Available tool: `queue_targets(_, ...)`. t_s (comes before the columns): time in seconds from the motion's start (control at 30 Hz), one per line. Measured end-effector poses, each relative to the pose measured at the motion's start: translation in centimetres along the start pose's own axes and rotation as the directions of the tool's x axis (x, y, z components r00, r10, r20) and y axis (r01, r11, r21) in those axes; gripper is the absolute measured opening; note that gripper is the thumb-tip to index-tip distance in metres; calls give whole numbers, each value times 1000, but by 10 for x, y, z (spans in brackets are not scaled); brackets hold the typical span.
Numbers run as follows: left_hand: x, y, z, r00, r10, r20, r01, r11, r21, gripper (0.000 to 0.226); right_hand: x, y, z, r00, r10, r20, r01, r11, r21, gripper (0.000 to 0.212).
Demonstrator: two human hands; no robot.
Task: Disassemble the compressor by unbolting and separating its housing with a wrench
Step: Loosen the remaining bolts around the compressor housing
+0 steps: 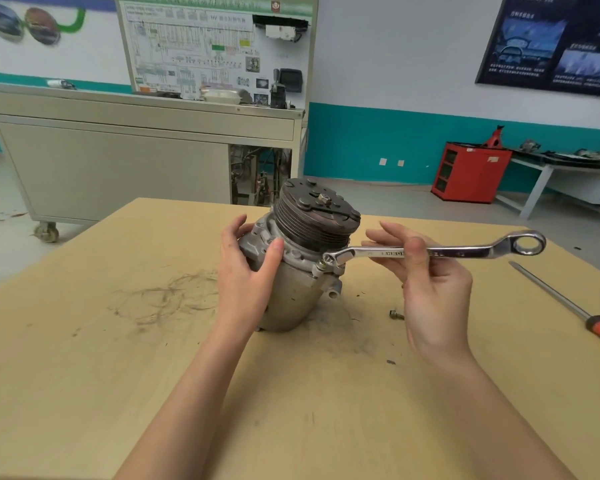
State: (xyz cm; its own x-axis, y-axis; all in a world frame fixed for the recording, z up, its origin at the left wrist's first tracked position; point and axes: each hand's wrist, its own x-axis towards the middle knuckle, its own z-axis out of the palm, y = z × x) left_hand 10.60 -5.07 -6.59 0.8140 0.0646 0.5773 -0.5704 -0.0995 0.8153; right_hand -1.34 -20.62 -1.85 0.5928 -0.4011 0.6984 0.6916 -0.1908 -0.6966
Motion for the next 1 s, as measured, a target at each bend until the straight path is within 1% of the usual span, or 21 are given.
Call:
queue_targets(0.03,0,0,0,1000,1,2,0,1000,-5,58,-1,0,1,999,-44,11,45,999,-28,31)
queue_targets(0.1,-1,1,0,1000,6,7,-6,1000,-10,58,-6,1,5,980,-176,90,186,975,-122,30)
queue_targets(0.17,-2,3,-1,1000,15,0,-15,1000,0,58,-10,-1,10,934,-294,204,340,907,-247,32)
queue_targets(0.2,-2,4,0,1000,21,-6,-21,1000,7,58,-11,-2,13,899,-353,260,425,846,-322,33)
queue_targets(0.23,-1,4,0,1000,26,-12,-26,1000,14,56,-11,-3,16,856,-411,314,512,759,-402,33)
queue_targets(0.3,-1,3,0,1000,24,-12,-23,1000,16,55,-10,-4,25,756,-505,417,653,535,-536,29)
queue_targets(0.33,0,2,0,1000,20,-8,-20,1000,13,55,-11,-4,30,718,-529,453,687,432,-584,26)
queue_targets(0.37,0,1,0,1000,20,-5,-20,1000,12,55,-11,-5,34,694,-539,478,701,352,-620,24)
queue_targets(0.4,0,0,1,1000,23,-7,-23,1000,12,55,-13,-6,38,683,-539,492,702,300,-646,22)
queue_targets(0.47,1,1,1,999,28,-20,-27,1000,10,55,-18,-6,46,677,-537,503,693,236,-681,19)
queue_targets(0.53,1,2,2,999,37,-26,-37,999,7,54,-25,-5,55,678,-539,500,671,174,-721,23)
queue_targets(0.63,0,2,0,999,46,-6,-46,999,0,53,-37,-1,63,692,-551,467,621,122,-775,33)
queue_targets(0.8,0,3,0,999,45,7,-45,999,-1,55,-42,-2,63,735,-553,391,547,143,-825,14)
queue_targets(0.93,-1,7,1,999,45,-25,-45,999,-18,63,-43,-6,73,781,-542,310,468,180,-865,12)
queue_targets(1.0,1,8,4,999,17,-47,-19,999,-38,68,-44,-8,78,803,-535,263,420,194,-887,5)
